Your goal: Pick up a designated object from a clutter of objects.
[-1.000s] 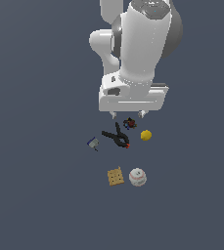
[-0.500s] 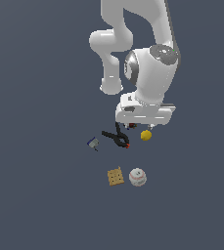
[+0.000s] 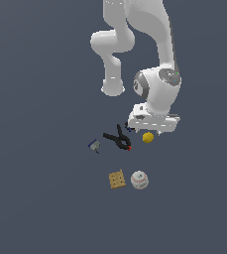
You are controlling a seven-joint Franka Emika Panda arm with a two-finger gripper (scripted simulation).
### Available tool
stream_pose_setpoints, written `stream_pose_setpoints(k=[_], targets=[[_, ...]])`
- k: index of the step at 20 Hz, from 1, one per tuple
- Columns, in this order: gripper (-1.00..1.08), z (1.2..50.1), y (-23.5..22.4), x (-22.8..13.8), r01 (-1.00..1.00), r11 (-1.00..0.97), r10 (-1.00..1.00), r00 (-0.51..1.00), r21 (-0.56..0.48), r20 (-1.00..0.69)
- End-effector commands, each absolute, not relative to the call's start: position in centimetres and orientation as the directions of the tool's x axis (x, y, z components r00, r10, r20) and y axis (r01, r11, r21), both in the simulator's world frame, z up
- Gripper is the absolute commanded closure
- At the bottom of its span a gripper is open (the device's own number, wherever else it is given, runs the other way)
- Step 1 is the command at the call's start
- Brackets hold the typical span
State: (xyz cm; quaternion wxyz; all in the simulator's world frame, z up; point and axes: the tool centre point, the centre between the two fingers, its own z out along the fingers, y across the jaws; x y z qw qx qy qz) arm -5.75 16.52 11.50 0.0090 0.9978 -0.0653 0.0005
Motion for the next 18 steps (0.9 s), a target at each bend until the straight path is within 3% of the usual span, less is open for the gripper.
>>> stream_pose_setpoints(k=[1,18], targets=[[-0.92,10.2,17.4,-6.7,-0.151,-0.989,-0.151,0.989,0.012,0.003],[-0.92,7.2,19.0,-8.6,-0.183,-0.983,-0.183,0.983,0.001,-0.001]])
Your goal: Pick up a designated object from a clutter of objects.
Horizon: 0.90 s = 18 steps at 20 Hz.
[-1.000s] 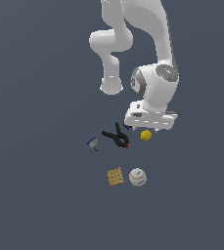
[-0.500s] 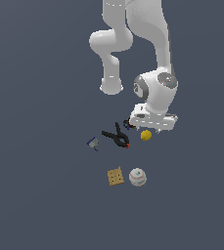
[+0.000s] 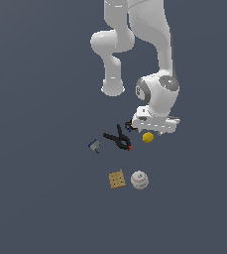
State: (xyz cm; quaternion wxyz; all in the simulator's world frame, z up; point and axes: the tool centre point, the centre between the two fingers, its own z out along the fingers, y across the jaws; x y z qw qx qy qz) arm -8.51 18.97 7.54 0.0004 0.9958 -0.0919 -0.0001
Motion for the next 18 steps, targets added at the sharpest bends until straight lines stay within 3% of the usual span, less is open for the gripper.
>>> stream_pose_setpoints(k=[1,15,16,18], targets=[[-0.92,6.9,19.0,-8.6,-0.183,-0.983,-0.183,0.983,0.001,-0.001],[-0.92,2.8,19.0,-8.6,-0.185,-0.983,-0.185,0.983,0.0,0.0],[1.08,2.8,19.0,-8.6,-0.185,-0.983,-0.185,0.983,0.0,0.0],[1.08,2.8,19.0,-8.6,-0.185,-0.983,-0.185,0.983,0.0,0.0]])
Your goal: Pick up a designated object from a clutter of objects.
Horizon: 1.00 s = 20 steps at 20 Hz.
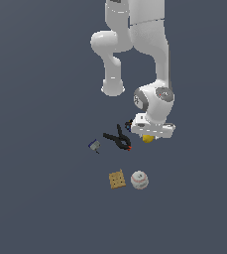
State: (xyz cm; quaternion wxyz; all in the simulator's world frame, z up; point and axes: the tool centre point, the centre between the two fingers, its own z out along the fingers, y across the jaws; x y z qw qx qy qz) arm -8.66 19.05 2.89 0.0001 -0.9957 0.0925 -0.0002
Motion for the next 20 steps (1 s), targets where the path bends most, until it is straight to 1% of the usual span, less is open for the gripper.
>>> stream_pose_setpoints(k=[1,12,20], targets=[[1.08,2.8,19.0,-8.6,-0.185,-0.983,-0.185,0.983,0.0,0.0],[1.08,3.2,18.7,-8.5,-0.184,-0.983,-0.184,0.983,0.0,0.001],[1.08,5.5,15.6,-7.3,-0.184,-0.983,-0.184,0.983,0.0,0.001]])
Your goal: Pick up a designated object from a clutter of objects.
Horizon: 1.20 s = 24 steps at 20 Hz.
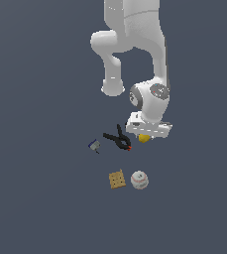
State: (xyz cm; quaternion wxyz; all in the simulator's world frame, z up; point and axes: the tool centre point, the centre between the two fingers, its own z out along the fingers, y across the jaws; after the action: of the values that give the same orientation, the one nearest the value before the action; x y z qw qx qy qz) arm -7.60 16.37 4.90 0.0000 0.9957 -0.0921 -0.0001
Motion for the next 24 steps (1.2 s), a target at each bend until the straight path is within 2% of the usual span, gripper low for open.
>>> stream_pose_setpoints(k=[1,8,24], targets=[[1.08,6.0,15.0,-7.0,-0.184,-0.983,-0.184,0.983,0.0,0.001],[1.08,10.0,9.7,-4.9,-0.184,-0.983,-0.184,0.983,-0.002,0.0],[1.08,22.2,-5.9,1.7,-0.184,-0.983,-0.184,0.983,-0.004,0.0]])
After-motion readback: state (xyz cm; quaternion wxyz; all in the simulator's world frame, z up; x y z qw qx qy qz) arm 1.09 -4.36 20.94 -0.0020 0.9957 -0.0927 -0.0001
